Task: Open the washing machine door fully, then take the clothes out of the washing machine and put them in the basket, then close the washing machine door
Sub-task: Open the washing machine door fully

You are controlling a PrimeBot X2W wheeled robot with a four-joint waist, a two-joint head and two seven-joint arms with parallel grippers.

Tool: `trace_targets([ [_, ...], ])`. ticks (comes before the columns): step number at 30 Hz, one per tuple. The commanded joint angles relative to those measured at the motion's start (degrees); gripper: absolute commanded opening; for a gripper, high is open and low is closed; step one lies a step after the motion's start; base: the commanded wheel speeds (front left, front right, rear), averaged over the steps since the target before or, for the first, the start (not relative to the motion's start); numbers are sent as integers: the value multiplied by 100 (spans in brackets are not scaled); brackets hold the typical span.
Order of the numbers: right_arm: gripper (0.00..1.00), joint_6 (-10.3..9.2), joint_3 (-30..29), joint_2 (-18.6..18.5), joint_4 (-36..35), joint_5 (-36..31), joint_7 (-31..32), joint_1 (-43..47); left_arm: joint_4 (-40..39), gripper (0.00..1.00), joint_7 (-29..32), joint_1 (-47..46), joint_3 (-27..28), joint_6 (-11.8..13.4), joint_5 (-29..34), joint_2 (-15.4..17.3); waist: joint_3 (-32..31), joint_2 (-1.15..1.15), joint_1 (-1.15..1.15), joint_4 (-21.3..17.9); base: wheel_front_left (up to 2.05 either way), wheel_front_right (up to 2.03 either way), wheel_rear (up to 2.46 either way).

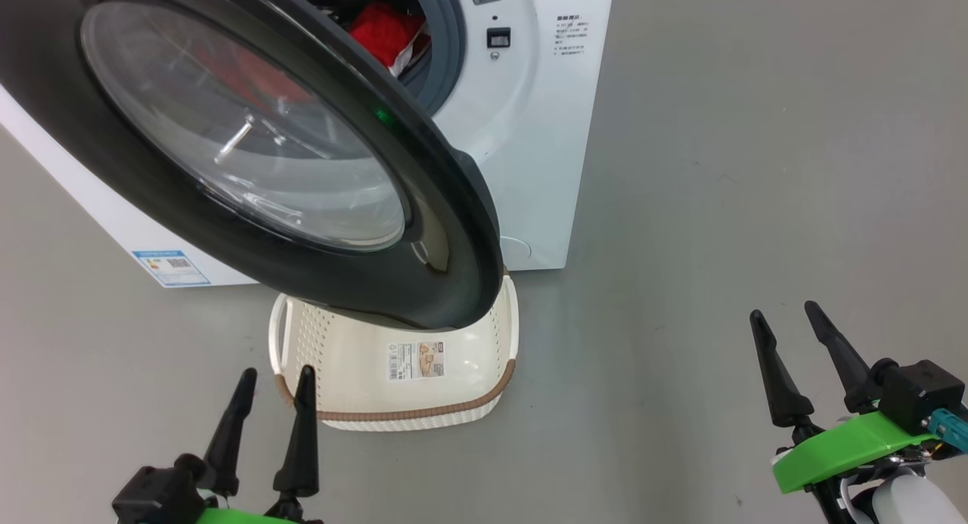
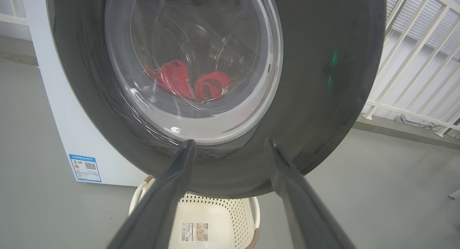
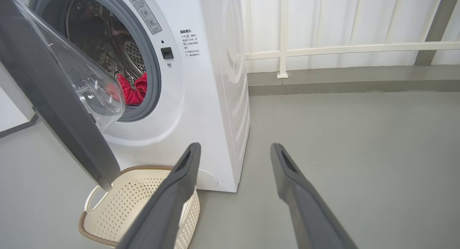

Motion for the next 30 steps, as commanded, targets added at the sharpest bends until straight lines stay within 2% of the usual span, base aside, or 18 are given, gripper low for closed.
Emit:
trace_targets([
  [1,100,43,86,-43,-152,-93,-37,1,-143,100,-51,-23,193,-40,79,63,0,0,0,-1,0,0,0],
  [10,100,43,182,-13,-216,72,-37,-61,-159,100,-51,-45,184,-33,74,63,34,0,0,9,0,0,0],
  [11,41,43,269,-12,-277,252,-37,-109,-155,100,-51,-56,177,-34,69,63,43,0,0,21,0,0,0],
  [12,0,43,311,-10,-309,355,-37,-139,-151,100,-51,-62,172,-35,67,63,47,0,0,30,0,0,0],
  [18,0,43,482,20,-579,910,-37,-415,-138,100,-51,-107,146,-25,43,63,75,0,0,89,0,0,0],
  [22,0,43,690,70,-766,1522,-37,-837,-146,100,-51,-130,109,-8,16,63,113,0,0,140,0,0,0],
  [30,0,43,1400,57,-839,3260,-37,-1872,-167,100,-51,-207,-48,19,-58,63,250,0,0,300,0,0,0],
])
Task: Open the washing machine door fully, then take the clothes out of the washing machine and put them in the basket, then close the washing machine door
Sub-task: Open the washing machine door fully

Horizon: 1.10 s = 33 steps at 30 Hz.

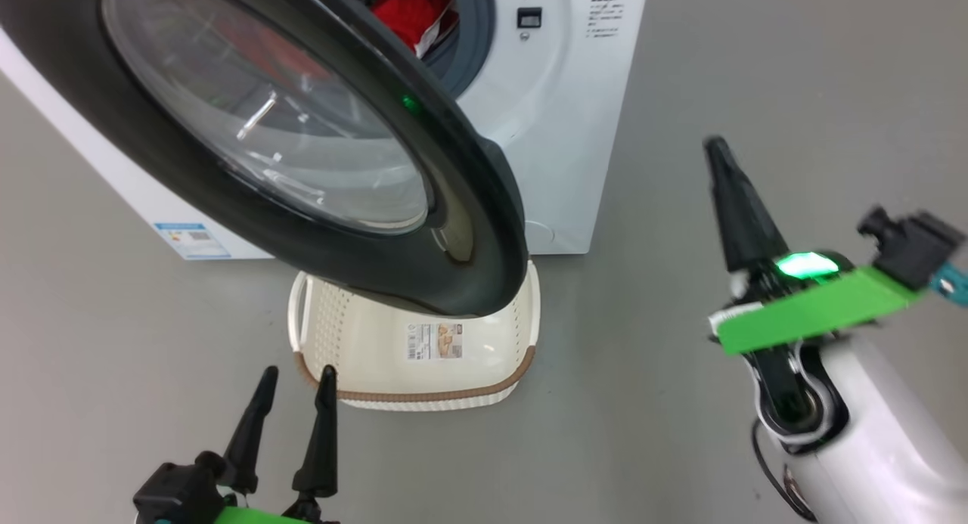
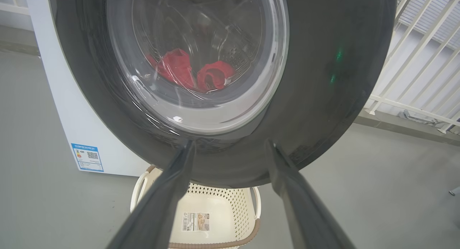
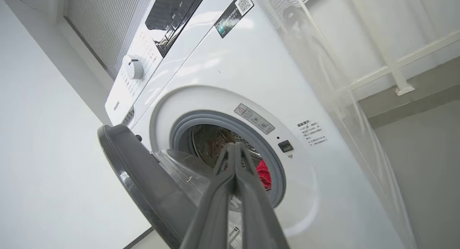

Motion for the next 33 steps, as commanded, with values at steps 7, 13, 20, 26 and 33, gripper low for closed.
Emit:
trace_targets([
  [7,0,43,1234,-488,9,1545,-9,-971,-147,100,-52,-287,29,34,-123,63,196,0,0,251,0,0,0],
  [13,0,43,1902,-878,-27,2563,374,-1533,-146,100,-52,-388,-96,54,-194,63,376,0,0,432,0,0,0],
  [20,0,43,2053,-1130,53,3732,1655,-1934,-155,100,-52,-510,-199,72,-275,63,594,0,0,591,0,0,0],
  [26,0,43,1699,-1135,456,4455,2940,-2150,-132,100,-52,-571,-263,73,-320,63,698,0,0,683,0,0,0],
  [33,0,43,1467,-1025,840,4695,3925,-2248,-112,100,-52,-603,-342,82,-368,63,702,0,0,790,0,0,0],
])
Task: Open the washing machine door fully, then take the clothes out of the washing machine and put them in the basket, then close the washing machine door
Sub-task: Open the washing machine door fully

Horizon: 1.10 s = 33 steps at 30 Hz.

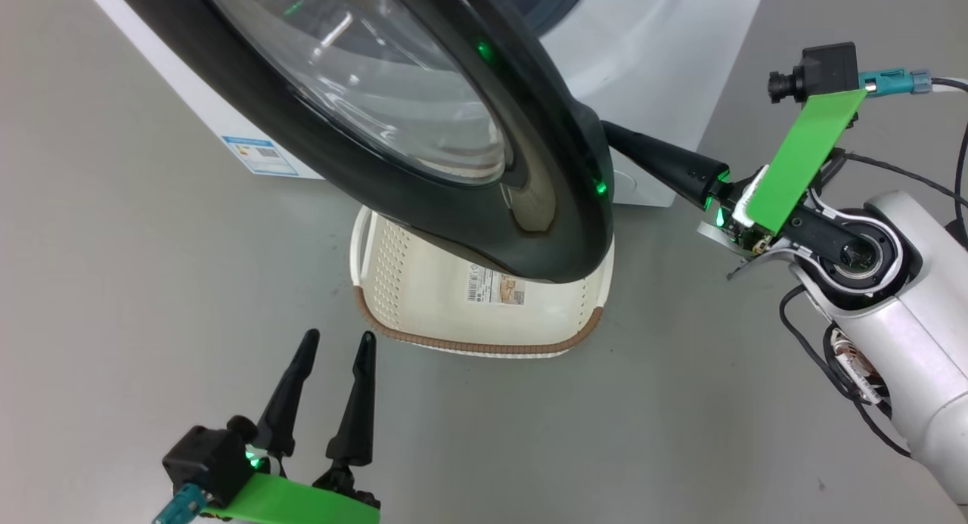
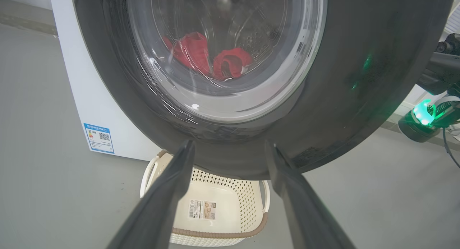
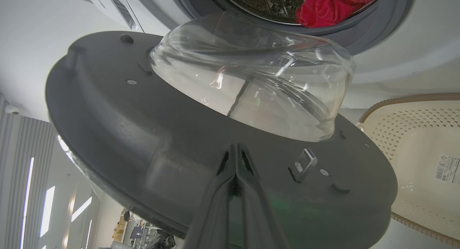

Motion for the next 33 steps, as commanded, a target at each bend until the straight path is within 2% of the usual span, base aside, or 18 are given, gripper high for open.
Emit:
trace_targets([
  [1,0,43,-64,93,-102,0,65,-63,-119,100,-51,-113,171,60,-29,64,-25,0,0,39,0,0,0],
  [15,0,43,-281,552,-108,-393,820,560,-93,100,-51,130,131,114,-69,64,-479,0,0,368,0,0,0],
  [33,0,43,-323,1120,-284,-838,1205,1151,-185,100,-51,441,170,230,-71,64,-846,0,0,1093,0,0,0],
])
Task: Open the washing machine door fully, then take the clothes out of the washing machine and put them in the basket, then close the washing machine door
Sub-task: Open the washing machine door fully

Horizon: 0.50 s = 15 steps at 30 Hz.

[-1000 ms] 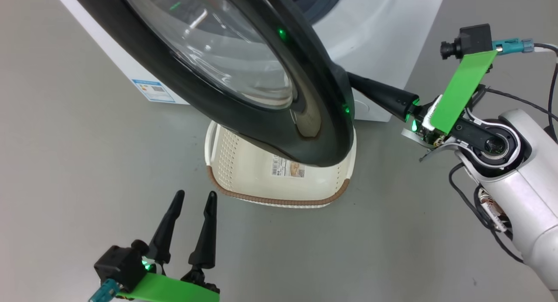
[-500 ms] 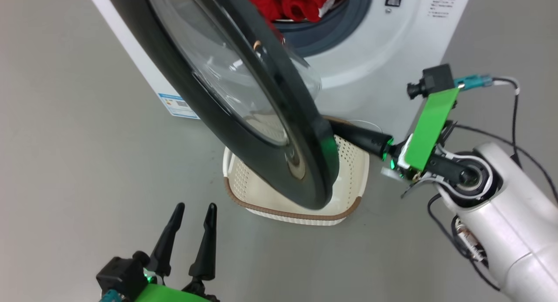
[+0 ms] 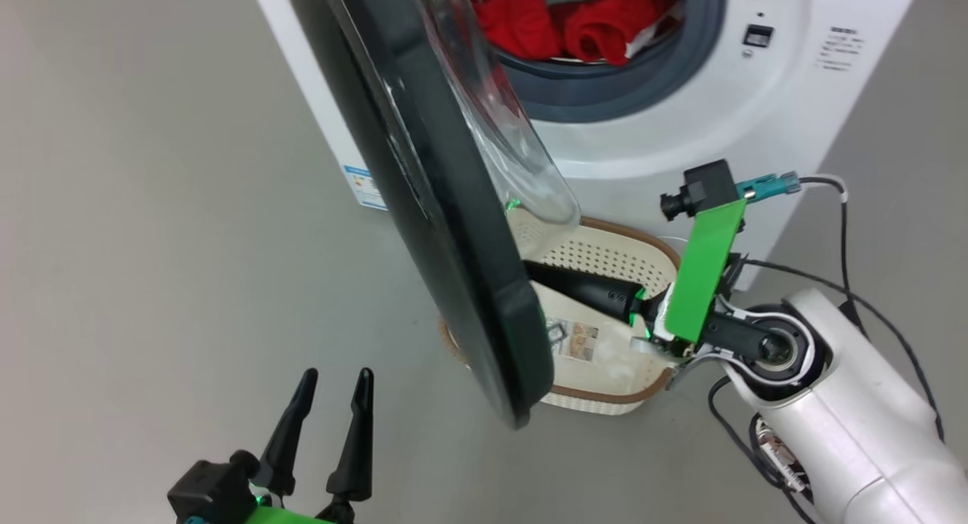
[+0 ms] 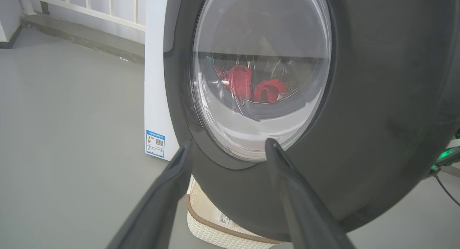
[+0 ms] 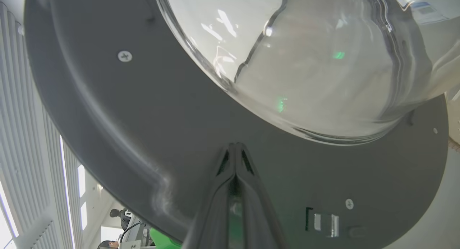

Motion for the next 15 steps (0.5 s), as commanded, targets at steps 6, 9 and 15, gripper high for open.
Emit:
trace_targets([
  [6,0,44,118,366,-201,-191,96,156,-163,100,-52,96,243,86,23,63,-180,0,0,351,0,0,0],
  [9,0,44,139,461,-218,-211,123,194,-154,100,-52,131,272,109,33,63,-214,0,0,426,0,0,0],
  [15,0,44,176,586,-237,-248,174,246,-160,100,-52,145,317,168,27,63,-230,0,0,543,0,0,0],
])
